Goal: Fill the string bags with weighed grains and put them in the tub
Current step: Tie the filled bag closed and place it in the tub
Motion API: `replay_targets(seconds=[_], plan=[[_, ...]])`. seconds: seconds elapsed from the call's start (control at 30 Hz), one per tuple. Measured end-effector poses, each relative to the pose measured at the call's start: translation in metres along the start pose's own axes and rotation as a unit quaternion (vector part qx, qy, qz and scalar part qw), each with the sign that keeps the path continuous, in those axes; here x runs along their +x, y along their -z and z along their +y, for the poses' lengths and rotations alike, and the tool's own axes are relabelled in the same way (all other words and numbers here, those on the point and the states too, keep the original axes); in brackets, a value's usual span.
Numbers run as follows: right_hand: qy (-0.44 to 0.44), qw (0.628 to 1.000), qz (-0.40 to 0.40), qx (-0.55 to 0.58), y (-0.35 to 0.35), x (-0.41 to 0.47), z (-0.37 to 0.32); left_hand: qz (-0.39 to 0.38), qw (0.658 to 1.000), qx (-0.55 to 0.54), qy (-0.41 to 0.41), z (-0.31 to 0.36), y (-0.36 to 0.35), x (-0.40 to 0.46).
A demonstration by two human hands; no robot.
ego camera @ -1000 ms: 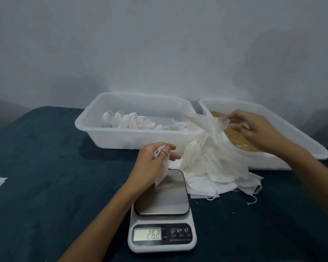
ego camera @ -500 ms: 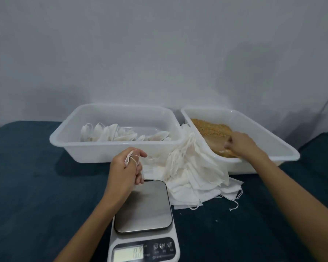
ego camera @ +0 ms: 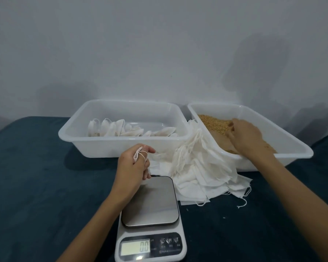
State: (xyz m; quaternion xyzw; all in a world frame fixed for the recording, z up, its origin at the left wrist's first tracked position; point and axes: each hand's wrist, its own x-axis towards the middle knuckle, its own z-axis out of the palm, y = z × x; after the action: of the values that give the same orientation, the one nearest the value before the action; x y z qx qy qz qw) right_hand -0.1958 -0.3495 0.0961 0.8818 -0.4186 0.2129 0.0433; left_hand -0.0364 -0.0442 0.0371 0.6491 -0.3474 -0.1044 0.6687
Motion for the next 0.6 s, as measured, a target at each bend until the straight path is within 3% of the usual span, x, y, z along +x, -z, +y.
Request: replay_targets(seconds=[0.07,0.1,0.17,0.23,0.4,0.6], plan=[[0.05,0.972,0.123,0.192,0.008,-0.02,-0.03,0.01,1.0,0.002,-0.001,0.001,-0.001,-0.001],[0.075,0.945,0.143,0.284,0.013,-0.032,-0.049,0.018,1.0,0.003,-0.002,0.001,-0.002,-0.001],[0.13,0.883,0.091,0.443,0.018,-0.062,-0.092,0.034,0.999,0.025,-0.016,0.003,-0.002,-0.003],[0.183,0.827,-0.004,0.532,0.013,-0.094,-0.134,0.05,0.995,0.075,-0.048,0.005,-0.001,-0.004],[0.236,0.766,-0.074,0.594,-0.007,-0.133,-0.187,0.05,0.986,0.145,-0.067,0.004,0.005,-0.007],[0.224,0.785,-0.035,0.576,-0.012,-0.127,-0.175,0.051,0.969,0.211,-0.118,-0.001,0.002,-0.007]])
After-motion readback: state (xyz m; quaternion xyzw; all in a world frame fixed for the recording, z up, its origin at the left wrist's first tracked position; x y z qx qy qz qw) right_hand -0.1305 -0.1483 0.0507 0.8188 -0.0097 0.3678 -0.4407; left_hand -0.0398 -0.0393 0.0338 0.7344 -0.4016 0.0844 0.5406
